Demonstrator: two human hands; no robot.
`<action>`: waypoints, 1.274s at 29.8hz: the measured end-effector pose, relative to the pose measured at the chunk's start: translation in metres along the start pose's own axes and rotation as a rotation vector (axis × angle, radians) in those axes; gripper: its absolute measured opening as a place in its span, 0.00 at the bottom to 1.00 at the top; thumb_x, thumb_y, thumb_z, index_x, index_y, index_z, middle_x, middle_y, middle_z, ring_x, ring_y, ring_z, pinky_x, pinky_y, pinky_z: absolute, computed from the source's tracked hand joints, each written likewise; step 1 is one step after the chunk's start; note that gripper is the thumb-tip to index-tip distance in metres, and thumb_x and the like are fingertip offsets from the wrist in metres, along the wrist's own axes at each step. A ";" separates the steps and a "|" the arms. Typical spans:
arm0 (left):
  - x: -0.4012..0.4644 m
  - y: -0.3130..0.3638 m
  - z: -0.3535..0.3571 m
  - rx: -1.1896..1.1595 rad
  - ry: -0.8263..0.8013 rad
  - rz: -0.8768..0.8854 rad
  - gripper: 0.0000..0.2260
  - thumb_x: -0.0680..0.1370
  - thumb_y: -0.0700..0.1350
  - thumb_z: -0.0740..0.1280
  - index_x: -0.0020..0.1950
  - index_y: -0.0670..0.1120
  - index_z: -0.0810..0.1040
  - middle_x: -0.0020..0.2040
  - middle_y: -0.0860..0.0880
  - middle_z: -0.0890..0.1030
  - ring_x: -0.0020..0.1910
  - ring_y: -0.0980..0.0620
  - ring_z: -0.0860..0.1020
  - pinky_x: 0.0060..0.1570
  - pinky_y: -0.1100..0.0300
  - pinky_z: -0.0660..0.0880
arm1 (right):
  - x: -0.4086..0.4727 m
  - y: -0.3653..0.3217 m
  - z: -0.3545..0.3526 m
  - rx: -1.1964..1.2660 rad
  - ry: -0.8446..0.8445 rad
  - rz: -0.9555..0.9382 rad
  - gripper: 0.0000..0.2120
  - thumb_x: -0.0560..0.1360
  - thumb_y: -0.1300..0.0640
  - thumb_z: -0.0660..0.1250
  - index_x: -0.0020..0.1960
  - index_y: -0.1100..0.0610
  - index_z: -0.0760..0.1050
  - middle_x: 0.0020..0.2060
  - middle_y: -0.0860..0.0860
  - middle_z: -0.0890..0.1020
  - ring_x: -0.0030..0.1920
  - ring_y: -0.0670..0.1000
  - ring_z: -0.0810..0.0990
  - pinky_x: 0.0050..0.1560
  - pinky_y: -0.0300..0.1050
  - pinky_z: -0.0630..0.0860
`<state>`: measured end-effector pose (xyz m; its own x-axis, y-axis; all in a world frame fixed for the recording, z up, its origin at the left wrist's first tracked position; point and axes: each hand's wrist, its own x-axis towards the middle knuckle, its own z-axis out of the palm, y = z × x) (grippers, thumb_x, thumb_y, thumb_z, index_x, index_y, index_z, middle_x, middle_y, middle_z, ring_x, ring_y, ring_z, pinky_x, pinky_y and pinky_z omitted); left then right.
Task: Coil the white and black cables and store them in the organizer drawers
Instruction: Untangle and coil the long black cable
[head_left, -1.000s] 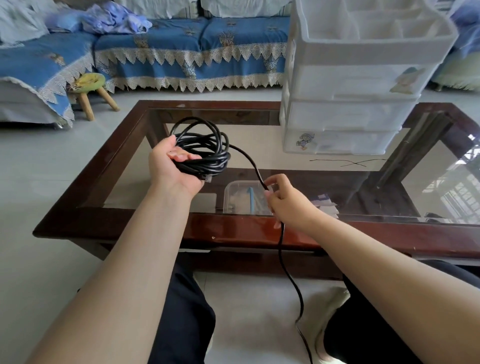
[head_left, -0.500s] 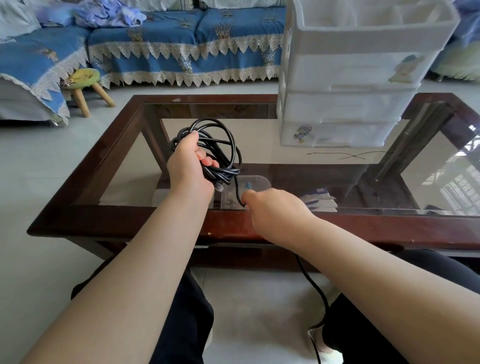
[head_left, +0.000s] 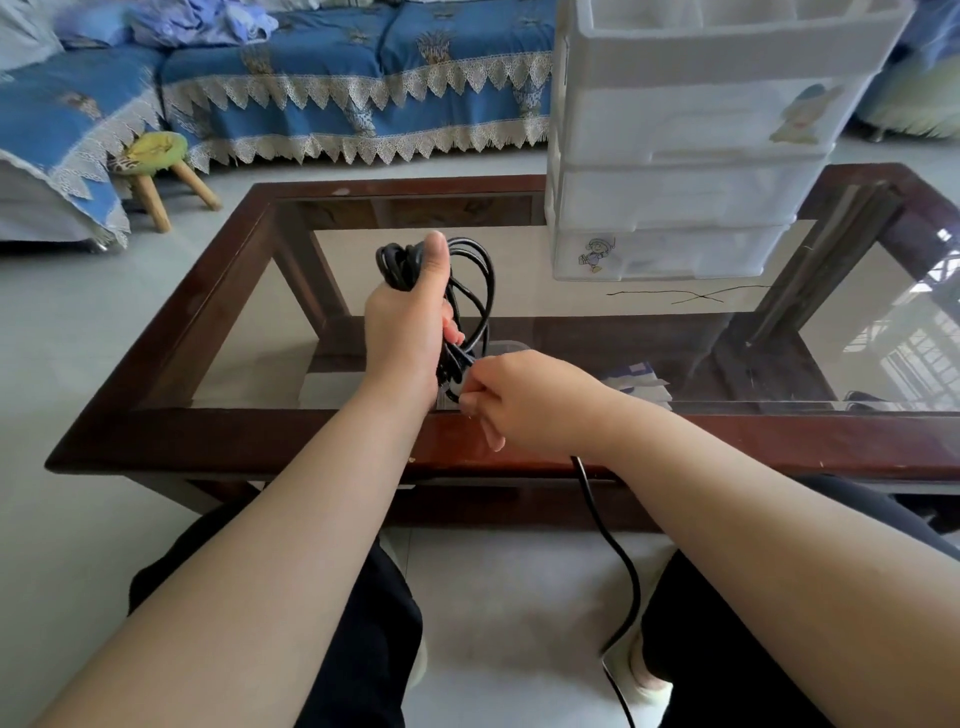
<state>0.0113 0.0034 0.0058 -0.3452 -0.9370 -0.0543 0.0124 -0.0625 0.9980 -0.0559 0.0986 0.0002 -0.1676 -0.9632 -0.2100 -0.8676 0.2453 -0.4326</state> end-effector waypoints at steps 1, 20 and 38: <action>0.000 -0.002 0.000 0.048 -0.038 0.037 0.22 0.76 0.64 0.62 0.36 0.45 0.71 0.20 0.55 0.69 0.22 0.57 0.70 0.37 0.57 0.74 | 0.000 0.000 0.000 0.004 0.003 -0.002 0.04 0.77 0.58 0.63 0.43 0.53 0.71 0.34 0.45 0.77 0.46 0.52 0.78 0.48 0.48 0.76; -0.009 -0.031 0.015 1.032 -0.252 0.438 0.26 0.75 0.68 0.56 0.42 0.43 0.68 0.31 0.52 0.67 0.35 0.46 0.71 0.32 0.55 0.63 | -0.012 0.007 0.007 0.244 -0.267 0.202 0.14 0.80 0.56 0.56 0.47 0.65 0.74 0.28 0.53 0.83 0.21 0.48 0.78 0.27 0.40 0.77; 0.003 -0.022 0.002 1.080 -0.631 0.358 0.41 0.66 0.75 0.36 0.39 0.47 0.78 0.31 0.50 0.78 0.36 0.49 0.79 0.47 0.48 0.76 | -0.029 0.028 0.013 0.193 0.242 0.019 0.11 0.78 0.55 0.62 0.52 0.53 0.59 0.33 0.49 0.82 0.23 0.50 0.77 0.29 0.43 0.73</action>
<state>0.0083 0.0029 -0.0163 -0.8629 -0.5028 -0.0509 -0.4599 0.7395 0.4916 -0.0694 0.1351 -0.0168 -0.3094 -0.9508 -0.0148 -0.7623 0.2573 -0.5939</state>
